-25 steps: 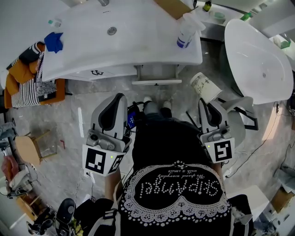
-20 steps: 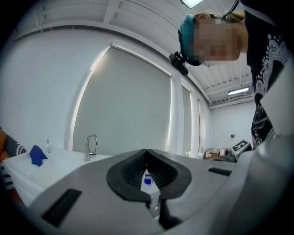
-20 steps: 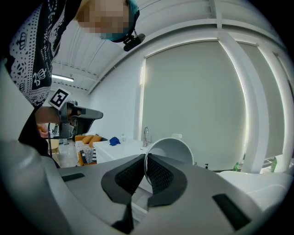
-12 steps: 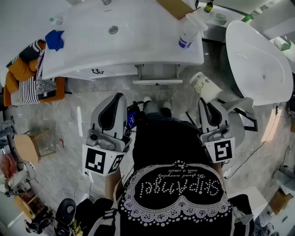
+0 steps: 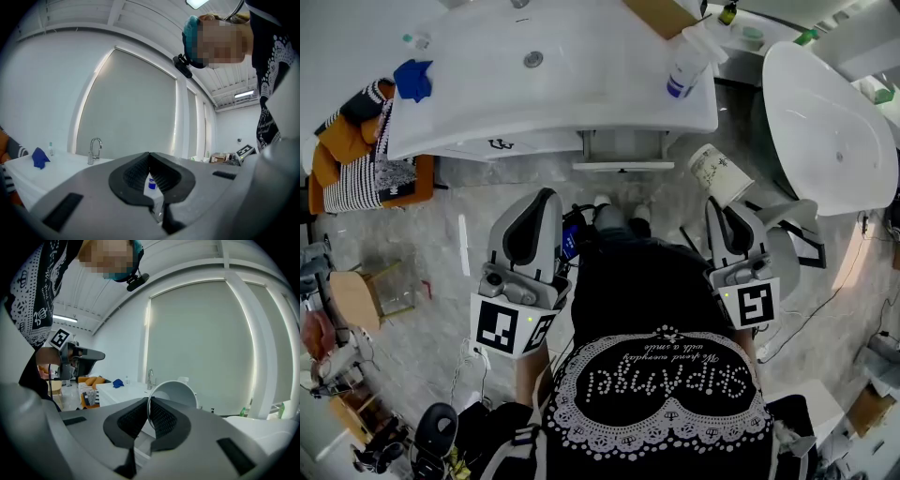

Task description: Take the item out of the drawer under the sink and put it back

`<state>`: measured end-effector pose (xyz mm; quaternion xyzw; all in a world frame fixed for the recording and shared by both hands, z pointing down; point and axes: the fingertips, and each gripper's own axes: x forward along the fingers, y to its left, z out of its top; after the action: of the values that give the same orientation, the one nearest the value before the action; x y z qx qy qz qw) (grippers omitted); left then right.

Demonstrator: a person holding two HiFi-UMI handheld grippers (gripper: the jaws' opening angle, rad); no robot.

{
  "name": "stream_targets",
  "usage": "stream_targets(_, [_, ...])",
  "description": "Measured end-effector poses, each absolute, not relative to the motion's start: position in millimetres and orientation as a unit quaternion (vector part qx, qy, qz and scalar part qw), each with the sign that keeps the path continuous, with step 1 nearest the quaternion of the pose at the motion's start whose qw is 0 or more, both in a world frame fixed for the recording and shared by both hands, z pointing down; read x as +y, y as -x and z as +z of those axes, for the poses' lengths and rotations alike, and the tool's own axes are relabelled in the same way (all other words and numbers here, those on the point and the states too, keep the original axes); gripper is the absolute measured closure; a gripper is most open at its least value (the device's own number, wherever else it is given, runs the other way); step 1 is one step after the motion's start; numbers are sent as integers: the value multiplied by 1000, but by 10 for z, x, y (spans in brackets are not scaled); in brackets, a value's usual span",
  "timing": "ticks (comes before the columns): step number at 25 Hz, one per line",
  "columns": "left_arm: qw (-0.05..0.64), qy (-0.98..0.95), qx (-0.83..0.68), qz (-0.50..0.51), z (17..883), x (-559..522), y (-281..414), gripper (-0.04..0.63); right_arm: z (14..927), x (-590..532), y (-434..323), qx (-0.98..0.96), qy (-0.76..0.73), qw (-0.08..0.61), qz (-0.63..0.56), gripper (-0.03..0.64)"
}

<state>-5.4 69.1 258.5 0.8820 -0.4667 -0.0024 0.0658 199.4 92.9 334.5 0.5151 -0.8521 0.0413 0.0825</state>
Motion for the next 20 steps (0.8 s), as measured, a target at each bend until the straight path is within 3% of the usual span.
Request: stream_targets(20, [73, -872, -484, 6, 2563, 468, 151, 591, 3377, 731, -1994, -853, -510, 98, 46, 591])
